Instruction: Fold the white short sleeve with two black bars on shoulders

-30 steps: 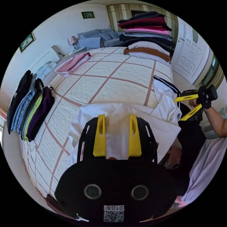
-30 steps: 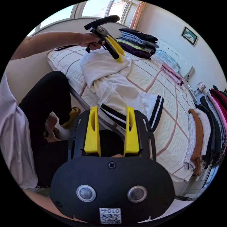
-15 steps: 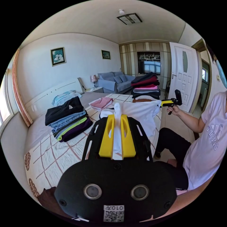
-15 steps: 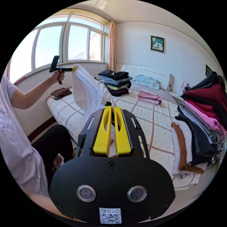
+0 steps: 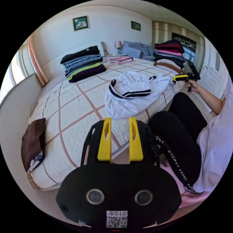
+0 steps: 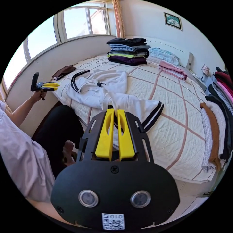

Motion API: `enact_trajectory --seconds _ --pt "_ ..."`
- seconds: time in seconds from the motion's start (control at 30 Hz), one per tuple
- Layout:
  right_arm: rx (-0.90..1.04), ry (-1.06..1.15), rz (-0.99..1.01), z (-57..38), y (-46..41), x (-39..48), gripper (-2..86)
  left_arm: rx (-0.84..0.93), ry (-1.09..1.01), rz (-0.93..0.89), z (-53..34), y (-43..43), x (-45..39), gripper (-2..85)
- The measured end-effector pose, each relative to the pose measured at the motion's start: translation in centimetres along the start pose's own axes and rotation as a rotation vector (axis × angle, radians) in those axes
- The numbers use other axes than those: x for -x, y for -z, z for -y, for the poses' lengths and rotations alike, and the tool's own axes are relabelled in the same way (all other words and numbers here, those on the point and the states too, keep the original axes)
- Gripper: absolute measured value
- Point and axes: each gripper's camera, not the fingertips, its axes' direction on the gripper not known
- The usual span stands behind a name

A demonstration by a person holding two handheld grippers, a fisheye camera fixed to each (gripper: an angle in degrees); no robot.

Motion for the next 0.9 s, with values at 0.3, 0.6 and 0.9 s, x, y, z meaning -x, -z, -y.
enact_trajectory --seconds 0.3,0.6,0.9 --pt "-0.038 -0.034 0.048 0.9 1.4 -0.9 4.2 0.052 -0.742 0.097 11.9 -5.8 -12.2 13.4" --pt "-0.066 0.007 0.061 2.8 3.9 -2.7 3.9 0.169 -0.618 -0.186 16.6 -8.8 -8.8 11.4" --pt "-0.176 -0.016 0.132 5.5 5.7 -4.3 3.9 0.178 -0.544 -0.135 19.2 -7.9 -6.2 7.6"
